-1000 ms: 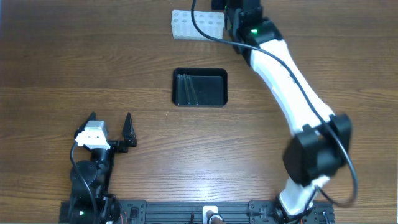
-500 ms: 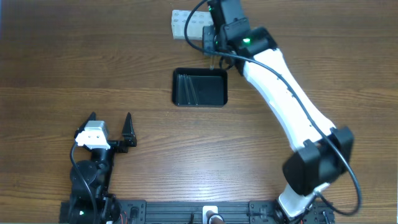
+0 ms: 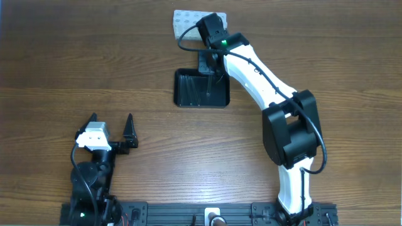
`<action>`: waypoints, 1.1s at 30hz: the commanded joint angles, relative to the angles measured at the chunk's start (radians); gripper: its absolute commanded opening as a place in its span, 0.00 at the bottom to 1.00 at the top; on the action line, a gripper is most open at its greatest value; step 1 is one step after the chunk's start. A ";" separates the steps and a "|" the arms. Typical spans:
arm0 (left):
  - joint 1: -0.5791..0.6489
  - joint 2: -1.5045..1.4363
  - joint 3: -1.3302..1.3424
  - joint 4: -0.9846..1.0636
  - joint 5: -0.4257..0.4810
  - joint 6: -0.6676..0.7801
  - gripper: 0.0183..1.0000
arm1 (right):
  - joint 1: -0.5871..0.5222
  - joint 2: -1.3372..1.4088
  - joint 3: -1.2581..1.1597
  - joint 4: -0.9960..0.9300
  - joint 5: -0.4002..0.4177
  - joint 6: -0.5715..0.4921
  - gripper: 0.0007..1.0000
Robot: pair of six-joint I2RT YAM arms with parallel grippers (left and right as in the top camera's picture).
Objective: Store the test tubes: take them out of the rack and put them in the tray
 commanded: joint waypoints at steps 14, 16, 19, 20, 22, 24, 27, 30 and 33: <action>0.005 -0.009 -0.005 -0.001 0.013 0.014 1.00 | 0.045 0.088 0.001 0.033 -0.008 0.048 0.09; 0.005 -0.009 -0.005 -0.001 0.013 0.014 1.00 | 0.044 0.089 0.001 0.034 -0.008 0.048 0.12; 0.005 -0.009 -0.005 -0.001 0.013 0.014 1.00 | 0.044 0.089 0.001 0.039 -0.008 0.047 0.24; 0.005 -0.009 -0.005 -0.001 0.013 0.014 1.00 | 0.044 0.089 0.001 0.041 -0.008 0.047 0.26; 0.005 -0.009 -0.005 -0.001 0.013 0.014 1.00 | 0.046 0.087 0.002 0.048 -0.004 0.046 0.34; 0.005 -0.009 -0.005 -0.001 0.013 0.014 1.00 | 0.048 0.067 0.002 0.054 0.006 0.029 0.47; 0.005 -0.009 -0.005 -0.001 0.013 0.014 1.00 | 0.048 0.000 0.002 0.053 0.039 0.000 0.57; 0.005 -0.009 -0.005 -0.001 0.013 0.014 1.00 | 0.031 -0.108 0.001 0.075 0.063 -0.100 0.64; 0.005 -0.009 -0.005 -0.001 0.013 0.014 1.00 | -0.031 -0.234 -0.014 0.154 0.051 -0.243 0.69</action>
